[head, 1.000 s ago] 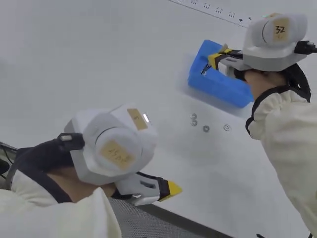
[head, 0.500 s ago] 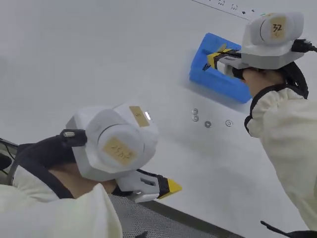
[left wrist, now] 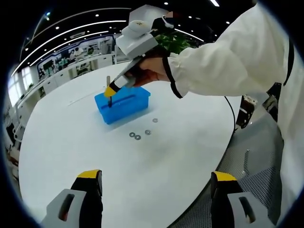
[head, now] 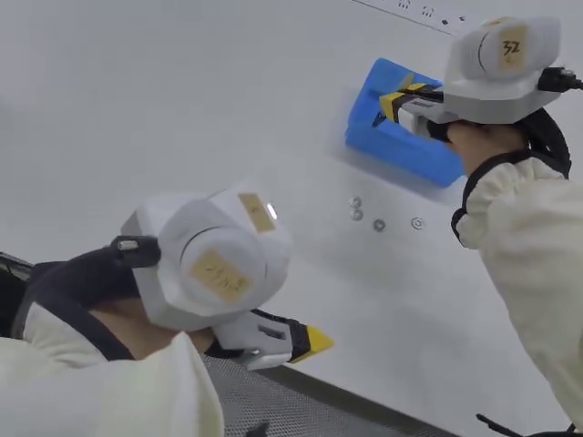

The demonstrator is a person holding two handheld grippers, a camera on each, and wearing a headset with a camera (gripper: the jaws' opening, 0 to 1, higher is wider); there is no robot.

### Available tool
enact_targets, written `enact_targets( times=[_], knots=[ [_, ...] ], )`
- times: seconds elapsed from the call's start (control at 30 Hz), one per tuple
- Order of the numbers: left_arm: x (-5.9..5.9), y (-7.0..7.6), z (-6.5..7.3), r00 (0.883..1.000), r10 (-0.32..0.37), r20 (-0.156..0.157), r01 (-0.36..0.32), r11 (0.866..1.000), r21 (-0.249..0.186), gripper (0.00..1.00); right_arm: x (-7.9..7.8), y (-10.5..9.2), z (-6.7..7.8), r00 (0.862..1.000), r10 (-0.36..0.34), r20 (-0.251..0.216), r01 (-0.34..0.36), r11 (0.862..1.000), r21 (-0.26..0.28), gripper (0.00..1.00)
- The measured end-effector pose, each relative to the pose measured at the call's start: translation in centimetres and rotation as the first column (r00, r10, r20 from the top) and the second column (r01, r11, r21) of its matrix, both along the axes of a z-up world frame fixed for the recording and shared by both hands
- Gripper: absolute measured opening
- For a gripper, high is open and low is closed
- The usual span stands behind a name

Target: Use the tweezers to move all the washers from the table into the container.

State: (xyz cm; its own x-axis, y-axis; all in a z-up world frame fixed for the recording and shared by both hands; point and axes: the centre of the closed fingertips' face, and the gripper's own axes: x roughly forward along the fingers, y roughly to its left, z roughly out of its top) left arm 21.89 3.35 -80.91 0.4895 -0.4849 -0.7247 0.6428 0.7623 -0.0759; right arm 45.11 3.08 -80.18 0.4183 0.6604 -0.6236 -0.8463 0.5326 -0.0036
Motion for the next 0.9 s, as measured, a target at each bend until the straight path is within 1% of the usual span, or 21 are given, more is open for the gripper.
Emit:
enact_targets(
  times=[0.13, 0.2, 0.23, 0.33, 0.37, 0.5, 0.53, 0.7, 0.8, 0.83, 0.9],
  knots=[
    [0.0, -0.1, 0.1, 1.0, -0.002, 0.003, 0.002, 1.0, -0.003, 0.97, -0.2, 0.0, 1.7, 1.0, 0.001, 0.025, -0.002, 1.0, 0.027, 0.01],
    [0.0, -0.1, 0.3, 1.0, 0.0, 0.01, 0.0, 1.0, -0.004, 0.98, -0.3, 0.1, 2.5, 0.999, 0.004, 0.038, -0.006, 0.999, 0.043, 0.01],
    [0.0, -0.2, 0.4, 1.0, 0.001, 0.009, -0.001, 1.0, -0.011, 0.98, -0.5, 0.0, 3.0, 0.999, 0.007, 0.045, -0.009, 0.999, 0.051, 0.01],
    [0.0, -0.2, 0.6, 1.0, 0.007, 0.012, -0.006, 1.0, -0.022, 0.99, -1.0, -0.2, 3.9, 0.998, 0.011, 0.057, -0.014, 0.998, 0.061, 0.01],
    [0.0, -0.1, 0.6, 1.0, 0.007, 0.014, -0.007, 1.0, -0.017, 0.99, -1.1, -0.6, 5.0, 0.997, 0.013, 0.075, -0.019, 0.997, 0.08, 0.01],
    [0.0, 0.0, 0.7, 1.0, 0.013, 0.016, -0.012, 1.0, -0.019, 0.99, -1.9, -0.9, 6.3, 0.996, 0.017, 0.093, -0.025, 0.995, 0.093, 0.01],
    [0.0, 0.0, 0.7, 1.0, 0.014, 0.016, -0.013, 1.0, -0.02, 0.99, -2.1, -0.8, 6.4, 0.994, 0.019, 0.104, -0.029, 0.995, 0.096, 0.01],
    [0.1, 0.0, 0.7, 1.0, 0.017, 0.019, -0.017, 1.0, -0.018, 0.99, -3.5, -1.3, 7.1, 0.991, 0.034, 0.128, -0.046, 0.995, 0.093, 0.01],
    [0.3, 0.2, 0.8, 0.999, 0.029, 0.031, -0.029, 1.0, -0.007, 0.99, -4.1, -1.5, 6.9, 0.992, 0.036, 0.125, -0.048, 0.995, 0.092, 0.01],
    [0.4, 0.3, 0.8, 0.999, 0.032, 0.043, -0.032, 0.999, 0.0, 0.99, -4.4, -1.7, 6.9, 0.992, 0.034, 0.12, -0.045, 0.994, 0.096, 0.01],
    [0.4, 0.3, 0.9, 0.999, 0.034, 0.038, -0.034, 0.999, -0.004, 0.99, -5.0, -2.0, 6.7, 0.993, 0.028, 0.116, -0.039, 0.995, 0.095, 0.01]
  ],
)
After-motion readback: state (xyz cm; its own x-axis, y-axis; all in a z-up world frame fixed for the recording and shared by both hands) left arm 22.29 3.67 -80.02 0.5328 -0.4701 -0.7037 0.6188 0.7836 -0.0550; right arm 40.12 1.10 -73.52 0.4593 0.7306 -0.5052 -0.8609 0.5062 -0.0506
